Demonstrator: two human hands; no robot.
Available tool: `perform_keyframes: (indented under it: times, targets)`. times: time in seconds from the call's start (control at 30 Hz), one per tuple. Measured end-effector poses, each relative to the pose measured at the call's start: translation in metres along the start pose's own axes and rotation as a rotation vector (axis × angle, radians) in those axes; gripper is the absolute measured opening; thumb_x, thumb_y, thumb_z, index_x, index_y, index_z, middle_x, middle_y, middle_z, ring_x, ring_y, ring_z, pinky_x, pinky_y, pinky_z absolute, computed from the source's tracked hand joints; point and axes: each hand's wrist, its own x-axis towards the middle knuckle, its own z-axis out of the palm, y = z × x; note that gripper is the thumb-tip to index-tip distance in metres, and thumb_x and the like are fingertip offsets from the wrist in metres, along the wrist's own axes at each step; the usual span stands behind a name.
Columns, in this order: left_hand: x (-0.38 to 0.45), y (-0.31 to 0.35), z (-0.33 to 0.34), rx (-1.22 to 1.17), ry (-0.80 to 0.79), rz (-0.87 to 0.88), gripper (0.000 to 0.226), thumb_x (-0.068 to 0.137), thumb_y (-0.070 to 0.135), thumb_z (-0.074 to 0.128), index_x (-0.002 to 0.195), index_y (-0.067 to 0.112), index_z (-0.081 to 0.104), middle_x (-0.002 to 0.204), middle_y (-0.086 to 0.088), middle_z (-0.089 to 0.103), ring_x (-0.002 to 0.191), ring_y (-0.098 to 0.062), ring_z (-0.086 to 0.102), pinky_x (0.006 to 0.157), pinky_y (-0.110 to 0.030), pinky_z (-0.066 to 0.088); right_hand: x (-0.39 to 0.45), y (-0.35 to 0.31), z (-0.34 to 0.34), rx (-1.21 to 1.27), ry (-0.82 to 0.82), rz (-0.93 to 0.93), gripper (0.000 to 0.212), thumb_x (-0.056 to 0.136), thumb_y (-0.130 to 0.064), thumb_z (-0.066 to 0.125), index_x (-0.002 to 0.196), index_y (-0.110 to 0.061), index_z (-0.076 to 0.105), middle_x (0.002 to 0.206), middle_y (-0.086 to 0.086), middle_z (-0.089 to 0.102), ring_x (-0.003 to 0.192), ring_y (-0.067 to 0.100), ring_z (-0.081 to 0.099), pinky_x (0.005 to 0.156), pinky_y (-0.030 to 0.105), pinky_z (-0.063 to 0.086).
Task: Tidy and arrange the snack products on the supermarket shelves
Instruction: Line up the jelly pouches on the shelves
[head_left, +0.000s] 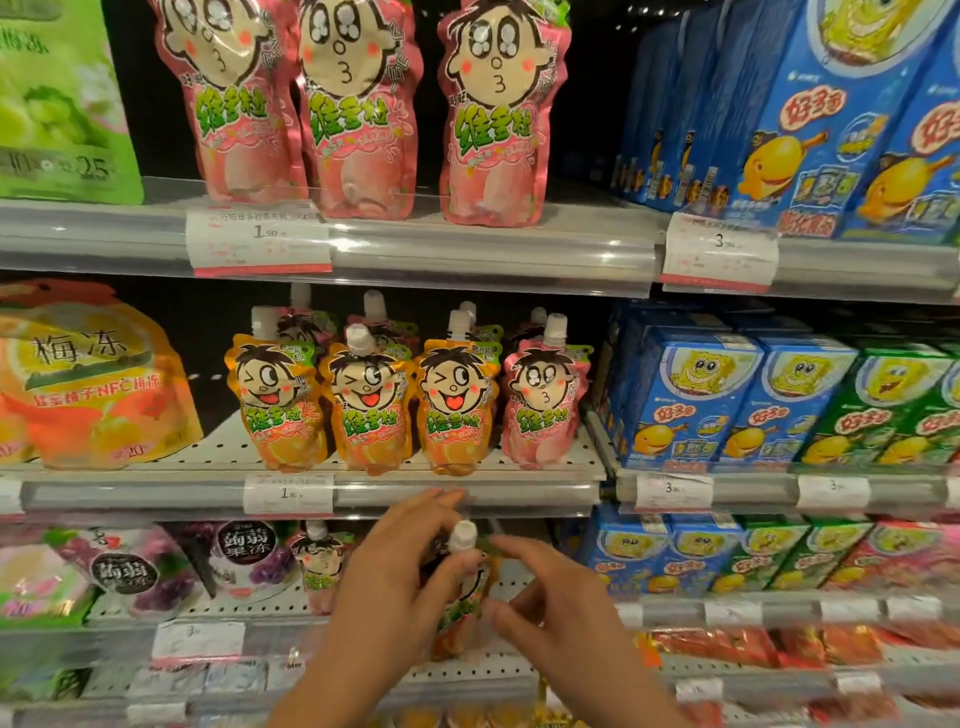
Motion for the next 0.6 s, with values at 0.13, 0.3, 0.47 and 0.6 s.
perform_keyframes:
  times: [0.13, 0.3, 0.47, 0.6]
  targets:
    - [-0.003, 0.01, 0.017, -0.048, -0.019, -0.027, 0.022, 0.084, 0.057, 0.063, 0.1, 0.042, 0.064, 0.133, 0.035, 0.056, 0.128, 0.007, 0.049, 0.102, -0.022, 0.04, -0.007, 0.008, 0.007, 0.14, 0.077, 0.083, 0.036, 0.081, -0.041, 0.074, 0.116, -0.044, 0.065, 0.081, -0.018, 0.071, 0.072, 0.002, 0.067, 0.068, 0.019, 0.052]
    - [-0.013, -0.006, 0.026, 0.074, -0.084, 0.003, 0.031, 0.086, 0.067, 0.058, 0.105, 0.044, 0.065, 0.134, 0.033, 0.055, 0.128, 0.009, 0.045, 0.104, -0.028, 0.042, -0.012, 0.03, 0.009, 0.126, 0.12, 0.143, 0.008, 0.087, -0.029, 0.076, 0.084, -0.035, 0.071, 0.079, -0.012, 0.072, 0.07, 0.011, 0.069, 0.064, 0.029, 0.056]
    - [-0.022, -0.016, 0.015, 0.222, 0.047, -0.006, 0.032, 0.097, 0.057, 0.047, 0.116, 0.038, 0.065, 0.141, 0.022, 0.053, 0.13, -0.003, 0.048, 0.107, -0.042, 0.045, -0.009, 0.063, 0.009, 0.074, 0.223, 0.259, 0.019, 0.088, -0.019, 0.076, 0.079, -0.034, 0.069, 0.076, -0.017, 0.073, 0.074, 0.005, 0.07, 0.069, 0.03, 0.057]
    - [-0.019, -0.025, 0.004, 0.33, 0.121, -0.003, 0.05, 0.097, 0.039, 0.049, 0.144, 0.022, 0.051, 0.159, 0.009, 0.037, 0.149, -0.013, 0.031, 0.117, -0.045, 0.033, 0.0, 0.081, 0.007, 0.093, 0.334, 0.288, 0.019, 0.091, -0.016, 0.072, 0.083, -0.033, 0.07, 0.076, -0.016, 0.073, 0.072, 0.004, 0.069, 0.064, 0.024, 0.053]
